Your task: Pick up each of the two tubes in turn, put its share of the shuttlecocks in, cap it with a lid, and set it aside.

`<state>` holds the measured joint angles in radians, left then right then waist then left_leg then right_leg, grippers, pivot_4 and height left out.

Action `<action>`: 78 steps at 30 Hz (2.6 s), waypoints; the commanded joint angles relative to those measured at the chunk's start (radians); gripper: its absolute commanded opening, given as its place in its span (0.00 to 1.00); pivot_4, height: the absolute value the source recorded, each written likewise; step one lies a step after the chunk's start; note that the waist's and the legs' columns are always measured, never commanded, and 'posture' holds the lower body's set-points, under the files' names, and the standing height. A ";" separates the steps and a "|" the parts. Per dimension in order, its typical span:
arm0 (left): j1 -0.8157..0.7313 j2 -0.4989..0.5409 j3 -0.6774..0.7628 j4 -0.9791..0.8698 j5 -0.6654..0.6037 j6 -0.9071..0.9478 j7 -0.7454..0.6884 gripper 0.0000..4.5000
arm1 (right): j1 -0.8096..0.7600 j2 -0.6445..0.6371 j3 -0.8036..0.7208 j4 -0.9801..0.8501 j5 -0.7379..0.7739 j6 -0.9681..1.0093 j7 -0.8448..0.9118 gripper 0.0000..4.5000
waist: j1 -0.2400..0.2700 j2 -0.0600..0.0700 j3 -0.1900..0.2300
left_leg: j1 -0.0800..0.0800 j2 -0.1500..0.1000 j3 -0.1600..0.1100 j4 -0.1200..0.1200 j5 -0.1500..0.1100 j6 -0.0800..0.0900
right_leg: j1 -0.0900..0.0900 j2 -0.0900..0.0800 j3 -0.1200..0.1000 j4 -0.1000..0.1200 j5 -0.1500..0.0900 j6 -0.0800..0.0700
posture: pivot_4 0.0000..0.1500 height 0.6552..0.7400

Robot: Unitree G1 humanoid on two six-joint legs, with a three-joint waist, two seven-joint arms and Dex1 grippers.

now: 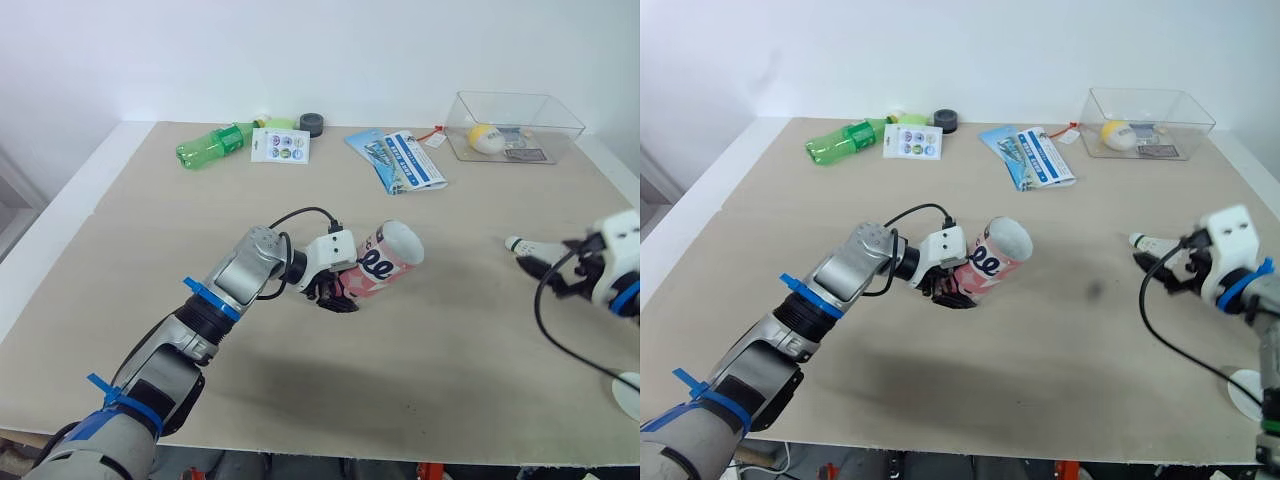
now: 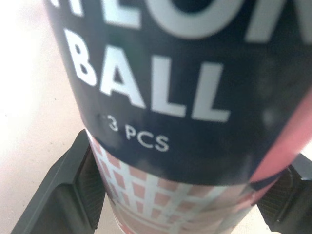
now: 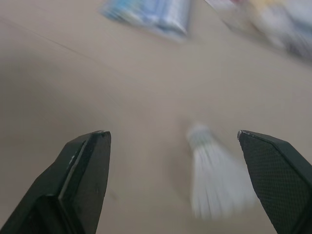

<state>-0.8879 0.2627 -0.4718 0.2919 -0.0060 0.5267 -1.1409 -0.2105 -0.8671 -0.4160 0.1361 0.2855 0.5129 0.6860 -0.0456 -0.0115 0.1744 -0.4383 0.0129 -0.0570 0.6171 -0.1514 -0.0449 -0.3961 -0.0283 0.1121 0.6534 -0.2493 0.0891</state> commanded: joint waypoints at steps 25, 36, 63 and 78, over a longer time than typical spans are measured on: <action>0.011 0.018 -0.006 -0.105 -0.006 0.047 0.016 0.81 | -0.332 0.123 0.097 0.540 -0.072 -0.309 -0.110 0.49 | -0.008 0.001 0.001 | 0.000 0.000 0.000 0.000 0.004 0.003 | 0.000 0.002 0.002 0.000 0.004 0.001 | 1.00 1.00; 0.007 0.027 -0.011 -0.087 -0.005 0.036 0.023 0.81 | -0.323 0.079 0.134 0.514 -0.119 -0.441 -0.055 0.01 | -0.011 0.001 0.001 | 0.000 0.000 0.000 0.000 0.004 0.003 | 0.000 0.002 0.002 0.000 0.004 0.001 | 1.00 1.00; -0.042 0.008 -0.004 0.029 0.001 -0.030 0.002 0.81 | -0.488 -0.189 0.442 -0.233 -0.005 -0.611 0.705 0.01 | -0.003 0.001 0.004 | -0.001 0.001 0.001 0.000 0.003 0.002 | -0.001 0.002 0.001 -0.001 0.002 -0.003 | 1.00 1.00; -0.025 0.014 -0.004 0.005 0.003 -0.016 0.006 0.81 | -0.633 -0.173 0.355 -0.233 0.225 -0.217 0.700 0.99 | -0.002 0.001 0.004 | -0.002 0.002 0.000 0.000 0.003 0.002 | -0.002 0.002 0.001 -0.001 0.002 -0.003 | 1.00 1.00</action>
<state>-0.9132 0.2729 -0.4851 0.3202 -0.0056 0.5085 -1.1416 -0.7732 -1.0231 0.0182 -0.0866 0.4296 0.1732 1.4322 -0.0480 -0.0103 0.1785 -0.4398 0.0146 -0.0569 0.6171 -0.1481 -0.0427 -0.3977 -0.0266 0.1130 0.6525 -0.2468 0.0856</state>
